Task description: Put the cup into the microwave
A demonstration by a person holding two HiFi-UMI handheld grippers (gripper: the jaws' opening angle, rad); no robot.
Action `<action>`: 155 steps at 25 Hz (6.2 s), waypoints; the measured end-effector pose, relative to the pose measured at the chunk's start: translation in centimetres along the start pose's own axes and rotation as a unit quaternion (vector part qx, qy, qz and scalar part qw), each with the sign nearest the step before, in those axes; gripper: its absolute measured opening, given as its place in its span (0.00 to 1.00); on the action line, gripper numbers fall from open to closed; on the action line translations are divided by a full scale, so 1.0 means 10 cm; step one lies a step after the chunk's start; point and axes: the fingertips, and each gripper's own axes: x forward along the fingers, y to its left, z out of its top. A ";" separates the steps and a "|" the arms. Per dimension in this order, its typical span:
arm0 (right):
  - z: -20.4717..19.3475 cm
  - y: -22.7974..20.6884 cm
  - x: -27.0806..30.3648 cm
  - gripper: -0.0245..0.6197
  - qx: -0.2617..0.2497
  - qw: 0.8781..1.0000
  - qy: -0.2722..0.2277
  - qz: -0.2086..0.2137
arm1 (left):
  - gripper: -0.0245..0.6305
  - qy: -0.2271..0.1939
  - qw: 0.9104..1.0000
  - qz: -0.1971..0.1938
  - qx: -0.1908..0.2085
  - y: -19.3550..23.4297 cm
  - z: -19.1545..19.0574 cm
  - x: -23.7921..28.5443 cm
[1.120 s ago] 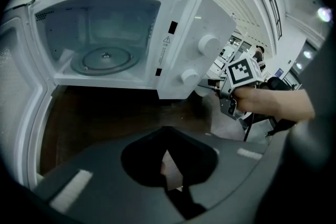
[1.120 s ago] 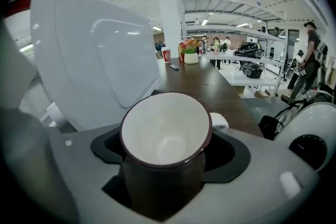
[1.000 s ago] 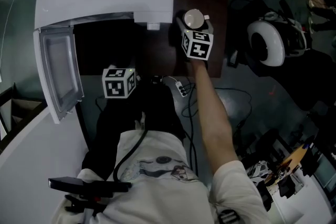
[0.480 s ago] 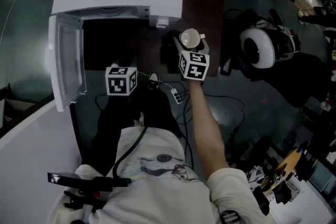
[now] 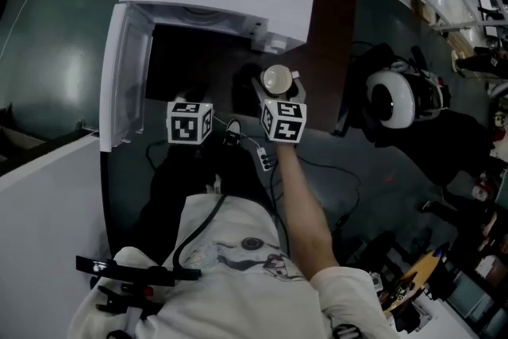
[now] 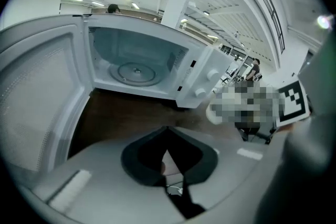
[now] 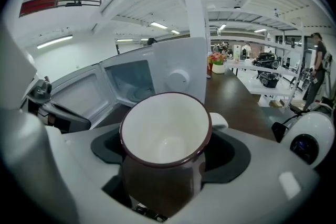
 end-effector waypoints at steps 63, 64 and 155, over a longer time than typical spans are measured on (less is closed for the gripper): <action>1.41 1.18 2.11 0.67 -0.057 0.991 -0.087 0.079 | 0.04 0.014 0.996 0.065 -0.064 0.84 -0.27 -0.08; 1.42 1.19 2.11 0.67 -0.059 0.991 -0.092 0.079 | 0.04 0.014 0.996 0.066 -0.065 0.84 -0.28 -0.08; -1.77 3.39 -4.45 0.04 -0.038 0.968 -0.246 -0.014 | 0.04 -0.212 0.971 -0.073 0.085 -0.53 -2.75 -4.13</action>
